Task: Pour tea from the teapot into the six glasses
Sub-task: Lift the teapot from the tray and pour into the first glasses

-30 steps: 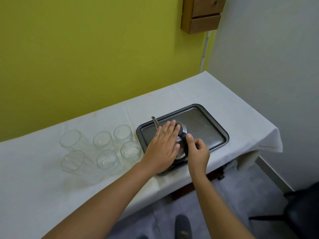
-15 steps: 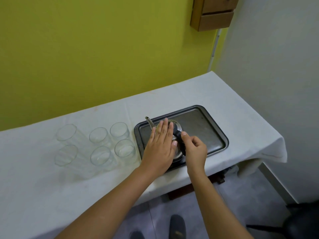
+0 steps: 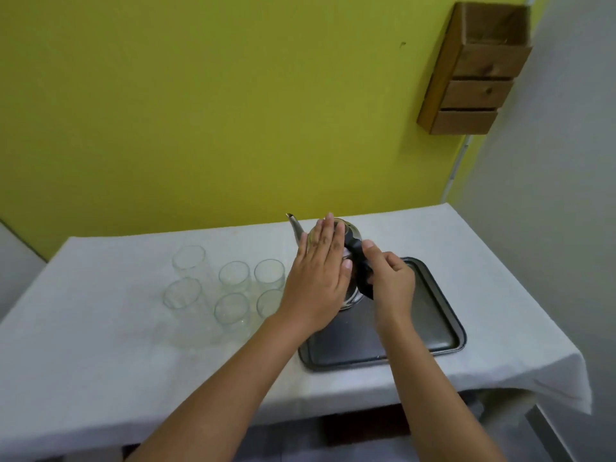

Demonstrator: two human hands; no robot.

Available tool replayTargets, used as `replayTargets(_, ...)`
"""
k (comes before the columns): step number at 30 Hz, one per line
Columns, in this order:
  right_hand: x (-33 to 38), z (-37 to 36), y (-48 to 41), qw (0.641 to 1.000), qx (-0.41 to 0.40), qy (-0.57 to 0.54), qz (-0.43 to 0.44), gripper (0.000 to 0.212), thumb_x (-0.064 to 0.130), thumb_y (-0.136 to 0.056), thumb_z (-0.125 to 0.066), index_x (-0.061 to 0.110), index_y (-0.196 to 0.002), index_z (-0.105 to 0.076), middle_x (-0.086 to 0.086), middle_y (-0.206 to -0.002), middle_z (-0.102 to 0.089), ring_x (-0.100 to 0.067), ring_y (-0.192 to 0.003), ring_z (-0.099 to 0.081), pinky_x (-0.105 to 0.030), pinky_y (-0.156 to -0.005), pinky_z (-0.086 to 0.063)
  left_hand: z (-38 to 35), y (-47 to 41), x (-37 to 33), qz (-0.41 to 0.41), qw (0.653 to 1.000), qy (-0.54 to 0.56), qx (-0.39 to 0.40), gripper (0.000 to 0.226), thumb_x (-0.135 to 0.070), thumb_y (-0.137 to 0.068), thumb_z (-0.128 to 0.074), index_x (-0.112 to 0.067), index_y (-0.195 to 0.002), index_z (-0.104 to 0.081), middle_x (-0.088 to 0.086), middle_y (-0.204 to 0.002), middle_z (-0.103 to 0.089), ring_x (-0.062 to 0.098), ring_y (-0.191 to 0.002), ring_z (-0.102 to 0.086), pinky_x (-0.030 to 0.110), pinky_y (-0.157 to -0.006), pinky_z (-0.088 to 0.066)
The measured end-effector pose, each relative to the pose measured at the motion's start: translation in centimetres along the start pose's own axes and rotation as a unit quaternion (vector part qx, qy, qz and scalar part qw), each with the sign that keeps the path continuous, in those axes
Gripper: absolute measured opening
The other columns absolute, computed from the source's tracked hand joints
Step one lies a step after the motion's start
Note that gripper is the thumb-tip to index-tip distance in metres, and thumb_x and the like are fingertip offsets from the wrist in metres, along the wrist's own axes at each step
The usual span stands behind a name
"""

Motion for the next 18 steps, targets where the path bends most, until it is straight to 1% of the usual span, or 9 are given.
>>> replayTargets(1, 0.4, -0.7, -0.1, 1.000, 0.013, 0.002, 0.001, 0.039, 0.028, -0.086, -0.073, -0.004, -0.071, -0.058, -0.002, -0.054, -0.044, -0.007, -0.043, -0.037, -0.016, -0.042, -0.034, 0.6, -0.1, 0.2, 0.011, 1.000, -0.005, -0.009, 0.060, -0.037, -0.094, -0.013, -0.009, -0.147, -0.008, 0.009, -0.157, -0.001, 0.019, -0.145, 0.003, 0.037, -0.117, 0.003)
replayTargets(3, 0.9, -2.1, -0.1, 0.999, 0.045, 0.000, -0.003, 0.040, 0.028, -0.087, -0.072, -0.009, -0.076, -0.061, -0.009, -0.063, -0.046, -0.009, -0.047, -0.040, -0.018, -0.043, -0.034, 1.7, -0.1, 0.8, 0.035, 0.999, -0.017, -0.026, 0.061, -0.038, -0.093, -0.011, -0.009, -0.147, -0.009, 0.011, -0.157, -0.002, 0.020, -0.145, 0.003, 0.037, -0.116, 0.006)
replayTargets(5, 1.0, -3.7, -0.1, 0.997, 0.077, -0.002, -0.010, 0.051, 0.030, -0.087, -0.072, -0.019, -0.086, -0.059, -0.012, -0.071, -0.050, -0.015, -0.058, -0.045, -0.022, -0.047, -0.036, 2.5, 0.1, 1.7, 0.058, 0.997, -0.035, -0.044, 0.061, -0.037, -0.093, -0.010, -0.007, -0.147, -0.010, 0.012, -0.157, -0.004, 0.021, -0.145, 0.001, 0.039, -0.116, 0.004)
replayTargets(6, 1.1, -4.5, 0.0, 0.996, 0.089, 0.002, -0.016, 0.056, 0.032, -0.086, -0.072, -0.021, -0.092, -0.057, -0.012, -0.073, -0.051, -0.018, -0.063, -0.045, -0.022, -0.048, -0.036, 2.9, 0.2, 2.2, 0.070, 0.995, -0.041, -0.052, 0.061, -0.036, -0.093, -0.011, -0.007, -0.147, -0.011, 0.013, -0.157, -0.005, 0.022, -0.145, 0.000, 0.040, -0.116, 0.003)
replayTargets(8, 1.1, -6.0, 0.1, 0.994, 0.106, 0.014, -0.026, 0.060, 0.036, -0.084, -0.073, -0.021, -0.097, -0.057, -0.011, -0.075, -0.054, -0.019, -0.066, -0.045, -0.024, -0.053, -0.038, 3.5, 0.4, 3.2, 0.092, 0.993, -0.050, -0.061, 0.061, -0.035, -0.093, -0.012, -0.006, -0.146, -0.013, 0.014, -0.156, -0.007, 0.024, -0.145, -0.004, 0.042, -0.116, 0.000)
replayTargets(10, 1.0, -7.4, 0.1, 0.991, 0.123, 0.030, -0.032, 0.062, 0.039, -0.081, -0.073, -0.019, -0.097, -0.058, -0.011, -0.075, -0.055, -0.020, -0.065, -0.046, -0.029, -0.060, -0.039, 4.0, 0.8, 4.2, 0.113, 0.990, -0.052, -0.068, 0.061, -0.034, -0.093, -0.013, -0.005, -0.146, -0.014, 0.015, -0.156, -0.009, 0.026, -0.145, -0.006, 0.042, -0.116, 0.000)
replayTargets(14, 1.0, -9.6, 0.4, 0.984, 0.158, 0.072, -0.031, 0.070, 0.050, -0.069, -0.073, -0.016, -0.089, -0.057, -0.012, -0.072, -0.052, -0.020, -0.062, -0.043, -0.030, -0.061, -0.035, 5.0, 1.7, 6.0, 0.146, 0.985, -0.046, -0.079, 0.061, -0.033, -0.092, -0.014, -0.003, -0.145, -0.017, 0.018, -0.155, -0.014, 0.029, -0.144, -0.012, 0.046, -0.114, -0.001)
replayTargets(18, 1.0, -11.7, 0.6, 0.975, 0.180, 0.128, -0.022, 0.078, 0.054, -0.061, -0.072, -0.017, -0.090, -0.058, -0.013, -0.073, -0.054, -0.021, -0.062, -0.044, -0.033, -0.061, -0.035, 5.6, 2.6, 7.9, 0.171, 0.983, -0.026, -0.070, 0.066, -0.038, -0.089, -0.005, -0.006, -0.147, -0.009, 0.015, -0.157, -0.004, 0.024, -0.145, -0.003, 0.041, -0.115, 0.004)
Point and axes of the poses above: each hand's wrist, its own y-axis away from the middle knuckle, its own z-axis out of the back of the hand, x = y × z, the point moved 2 cm from there along -y, towards the middle knuckle
